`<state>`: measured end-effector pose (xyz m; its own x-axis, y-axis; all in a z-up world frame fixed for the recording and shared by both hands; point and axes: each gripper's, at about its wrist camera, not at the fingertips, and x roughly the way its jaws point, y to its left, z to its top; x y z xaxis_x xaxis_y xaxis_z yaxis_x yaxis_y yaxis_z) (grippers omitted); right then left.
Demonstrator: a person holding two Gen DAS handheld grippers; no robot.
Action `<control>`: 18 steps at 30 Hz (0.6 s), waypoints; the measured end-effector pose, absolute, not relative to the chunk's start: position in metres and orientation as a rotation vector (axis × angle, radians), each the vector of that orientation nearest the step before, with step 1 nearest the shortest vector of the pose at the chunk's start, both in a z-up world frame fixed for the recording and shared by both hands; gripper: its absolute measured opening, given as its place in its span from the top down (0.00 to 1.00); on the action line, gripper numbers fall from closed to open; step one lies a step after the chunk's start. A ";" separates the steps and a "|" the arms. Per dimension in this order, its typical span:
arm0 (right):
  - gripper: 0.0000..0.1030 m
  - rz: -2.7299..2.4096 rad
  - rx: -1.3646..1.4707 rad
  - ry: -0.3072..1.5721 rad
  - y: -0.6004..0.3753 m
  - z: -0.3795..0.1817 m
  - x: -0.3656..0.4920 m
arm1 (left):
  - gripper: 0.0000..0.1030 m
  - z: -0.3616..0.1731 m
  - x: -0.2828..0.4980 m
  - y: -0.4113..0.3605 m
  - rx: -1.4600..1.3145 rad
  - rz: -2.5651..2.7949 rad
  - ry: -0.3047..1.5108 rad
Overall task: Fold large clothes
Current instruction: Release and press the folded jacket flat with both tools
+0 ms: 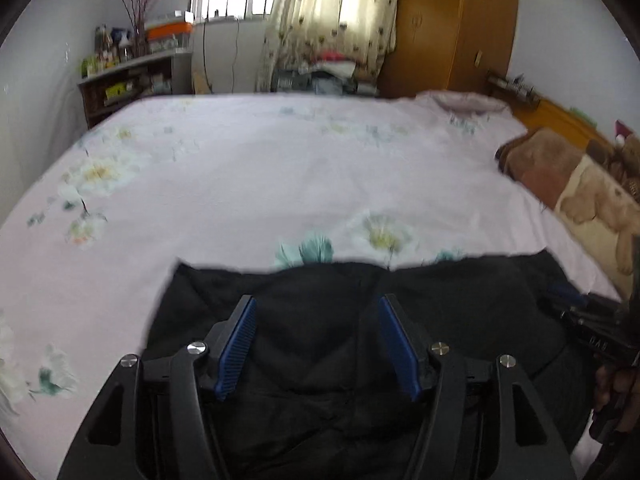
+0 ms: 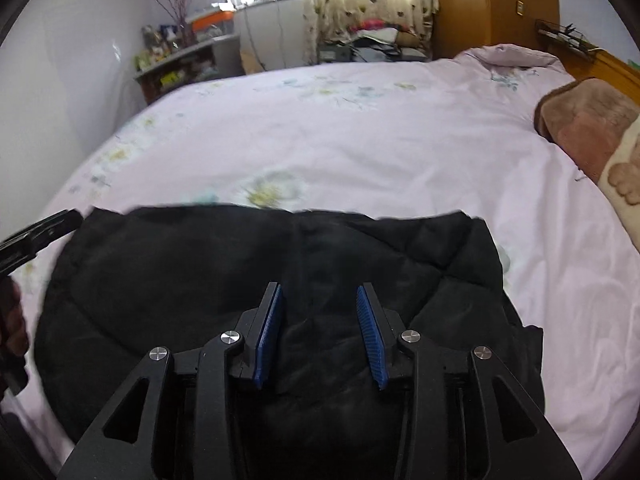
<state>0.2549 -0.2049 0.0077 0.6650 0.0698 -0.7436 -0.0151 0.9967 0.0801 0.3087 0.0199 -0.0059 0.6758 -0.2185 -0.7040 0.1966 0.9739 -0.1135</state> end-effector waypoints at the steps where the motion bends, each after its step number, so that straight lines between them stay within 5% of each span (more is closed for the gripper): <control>1: 0.59 0.032 0.061 0.839 -0.208 0.002 0.256 | 0.37 -0.021 0.315 0.019 -0.024 -0.217 0.823; 3: 0.50 0.035 0.097 0.835 -0.219 -0.012 0.261 | 0.36 -0.040 0.320 0.019 -0.015 -0.203 0.810; 9: 0.49 0.008 0.061 0.849 -0.215 -0.039 0.273 | 0.36 -0.054 0.332 0.009 0.032 -0.162 0.809; 18: 0.49 -0.075 0.088 0.812 -0.251 -0.001 0.275 | 0.37 -0.018 0.341 0.044 0.063 -0.159 0.798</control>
<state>0.2749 -0.2507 -0.0012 0.6857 -0.0334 -0.7271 0.1007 0.9937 0.0493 0.3405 0.0443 -0.0179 0.6869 -0.1177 -0.7171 0.1653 0.9862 -0.0035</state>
